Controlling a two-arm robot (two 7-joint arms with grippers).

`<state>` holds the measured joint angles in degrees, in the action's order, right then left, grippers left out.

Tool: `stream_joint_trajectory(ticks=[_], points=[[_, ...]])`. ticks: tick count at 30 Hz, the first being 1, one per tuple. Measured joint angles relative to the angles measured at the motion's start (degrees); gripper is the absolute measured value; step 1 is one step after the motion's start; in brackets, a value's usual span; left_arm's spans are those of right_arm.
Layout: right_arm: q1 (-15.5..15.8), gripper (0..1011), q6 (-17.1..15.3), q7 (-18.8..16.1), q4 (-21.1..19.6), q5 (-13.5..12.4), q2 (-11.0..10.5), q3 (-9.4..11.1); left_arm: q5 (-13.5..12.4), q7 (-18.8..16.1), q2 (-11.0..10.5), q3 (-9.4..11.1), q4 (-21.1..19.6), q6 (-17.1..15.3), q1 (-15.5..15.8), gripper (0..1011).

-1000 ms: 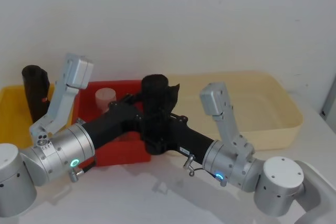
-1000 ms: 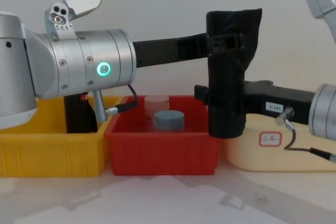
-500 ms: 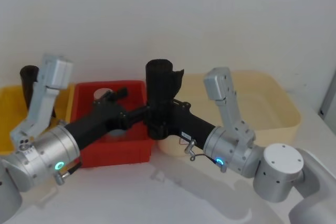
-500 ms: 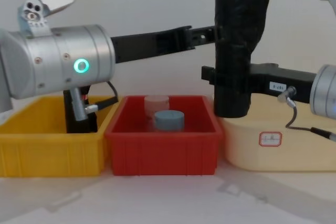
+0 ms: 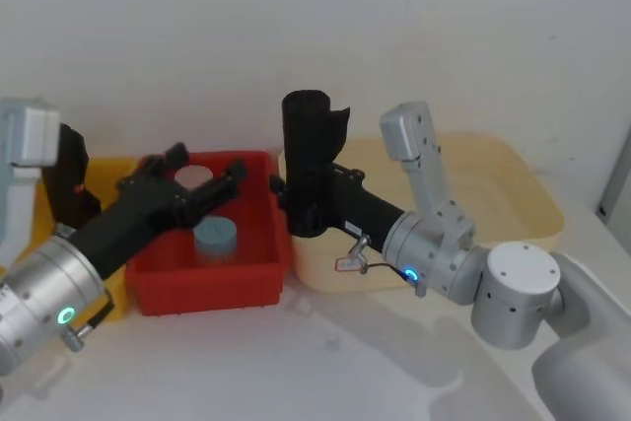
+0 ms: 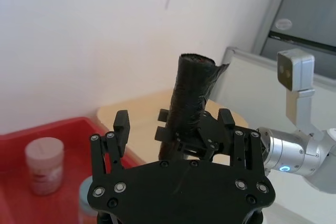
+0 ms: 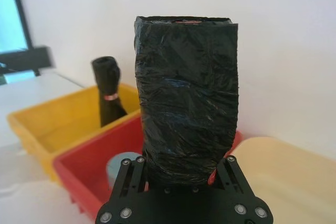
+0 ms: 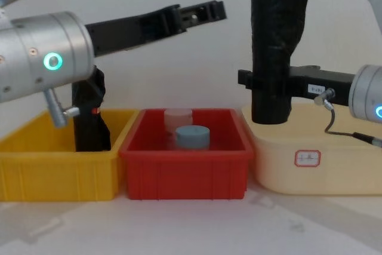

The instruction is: Pick up the garbage bag with the one hand and transfer it to the other hand.

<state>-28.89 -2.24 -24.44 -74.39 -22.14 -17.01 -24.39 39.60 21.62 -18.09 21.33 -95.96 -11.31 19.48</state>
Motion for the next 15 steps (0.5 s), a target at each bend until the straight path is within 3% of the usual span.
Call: stream_joint_trajectory(ticks=[15], points=[[-6.80,514,-1.83,3.73,9.88,2.05,2.25,1.74,-0.66,-6.47,-1.91,-4.61,-4.87,3.39,-5.37,1001]])
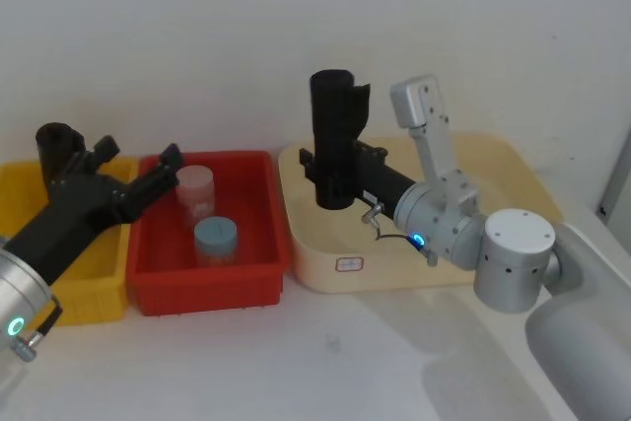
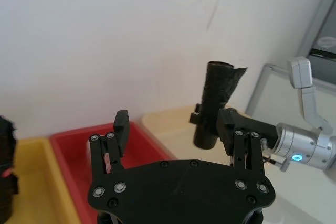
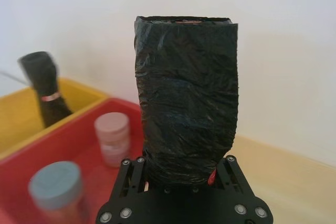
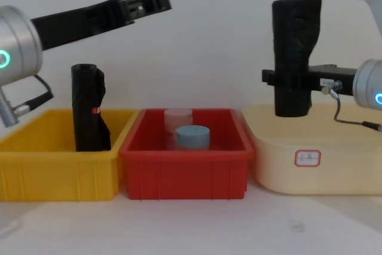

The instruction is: Pick up the garbage bag with the one hand and transfer it to the other hand.

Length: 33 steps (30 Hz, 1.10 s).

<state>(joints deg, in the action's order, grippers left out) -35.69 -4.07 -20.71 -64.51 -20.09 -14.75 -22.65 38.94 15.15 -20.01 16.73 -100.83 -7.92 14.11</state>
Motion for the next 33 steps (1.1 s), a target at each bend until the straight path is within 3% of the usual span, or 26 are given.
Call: stream_joint_trajectory(ticks=[14,25,33], points=[[-4.24,519,-0.46,3.96,6.65,1.03,0.48,3.01,-0.95,-2.71,-0.52,-2.04,-1.76,1.51,-2.72,1002],[-5.45,873,-0.38,5.33,8.55,1.48,0.29,4.20,-1.19,-3.30,-0.56,-2.48,-2.13,1.94,-3.38,1002],[-5.84,1000,-0.35,5.74,9.10,1.61,0.24,4.53,-1.28,-3.50,-0.56,-2.63,-2.23,2.09,-3.59,1001]])
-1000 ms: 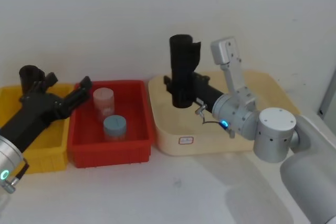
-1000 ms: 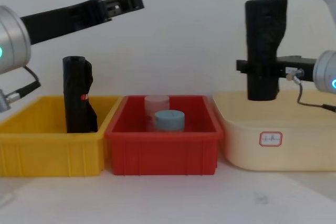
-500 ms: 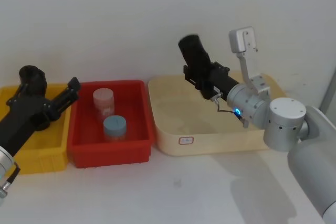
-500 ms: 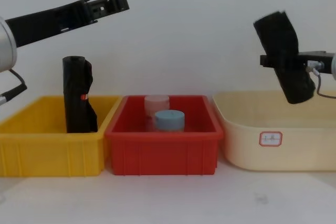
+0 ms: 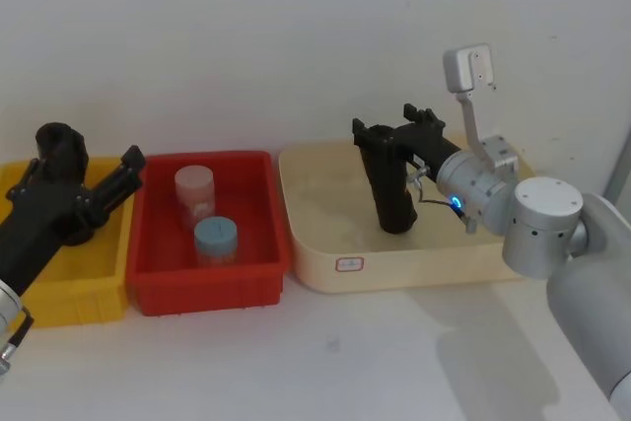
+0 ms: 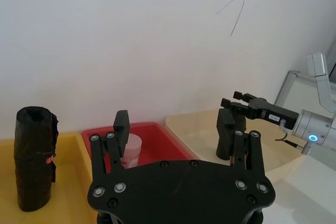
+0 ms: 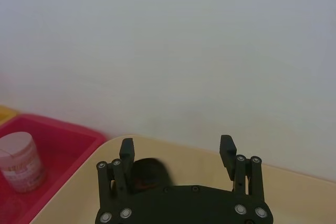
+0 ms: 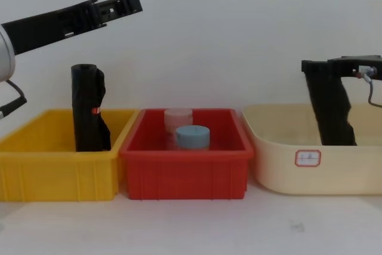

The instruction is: Pick up the garbage bag with the one hand and transfer it to the other hand.

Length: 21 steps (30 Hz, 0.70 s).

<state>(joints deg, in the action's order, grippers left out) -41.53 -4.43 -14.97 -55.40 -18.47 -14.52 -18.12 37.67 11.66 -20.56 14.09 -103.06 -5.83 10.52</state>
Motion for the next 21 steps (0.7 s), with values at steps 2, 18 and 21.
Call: stream_joint_trajectory(ticks=[2,18,21], points=[[-0.09,1000,0.01,0.07,0.12,0.02,-0.01,0.06,-0.01,-0.04,0.00,-0.03,-0.03,0.02,-0.04,1002],[0.03,1000,-0.29,-0.09,-0.47,-0.04,-0.10,0.44,-0.08,-0.17,0.00,-0.14,-0.12,0.14,-0.18,1002],[0.66,1000,-1.28,-1.17,-2.19,-0.72,-0.22,0.68,-0.08,-0.19,0.00,-0.14,-0.13,0.15,-0.20,1002]])
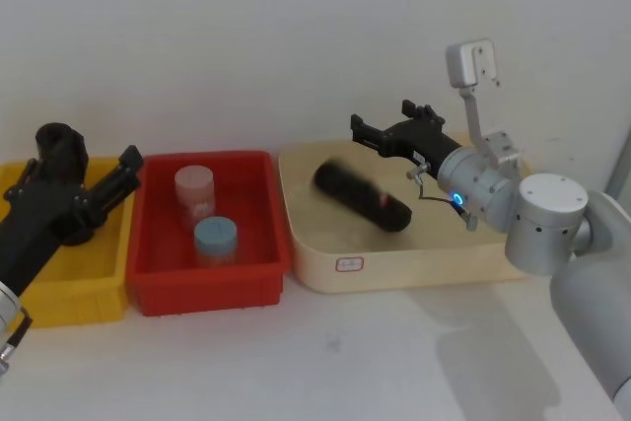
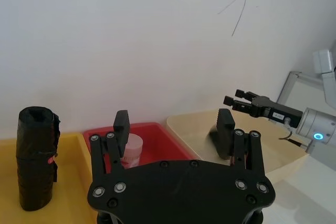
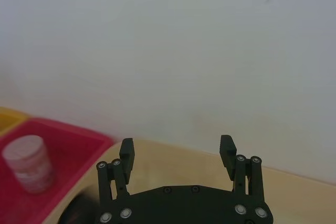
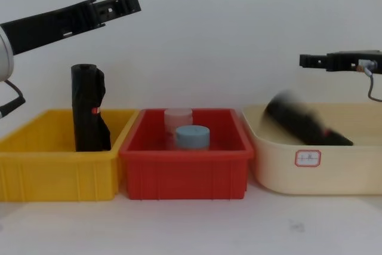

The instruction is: Pick up the garbage bag with the one hand and transfer it to the other hand.

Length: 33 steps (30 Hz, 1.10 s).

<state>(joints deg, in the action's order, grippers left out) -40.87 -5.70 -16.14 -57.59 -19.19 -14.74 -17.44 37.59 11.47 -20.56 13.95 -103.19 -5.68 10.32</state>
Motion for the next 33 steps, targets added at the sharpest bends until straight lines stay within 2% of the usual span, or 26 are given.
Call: stream_joint_trajectory(ticks=[6,17,25,33], points=[[1.26,1000,-2.32,-1.99,-3.80,-1.73,-0.42,0.45,0.00,-0.03,0.00,0.00,0.00,0.00,-0.03,1002],[4.20,999,-8.41,-6.87,-13.77,-5.71,-2.21,0.50,0.01,-0.03,0.00,0.00,0.00,0.00,-0.04,1002],[5.51,999,-10.11,-9.35,-17.73,-5.78,-3.62,-1.71,0.01,-0.02,0.00,0.00,0.00,0.00,-0.04,1002],[5.86,1000,-9.78,-10.81,-18.41,-3.02,-4.30,-5.86,0.01,-0.02,0.00,0.00,0.01,-0.01,-0.04,1001]])
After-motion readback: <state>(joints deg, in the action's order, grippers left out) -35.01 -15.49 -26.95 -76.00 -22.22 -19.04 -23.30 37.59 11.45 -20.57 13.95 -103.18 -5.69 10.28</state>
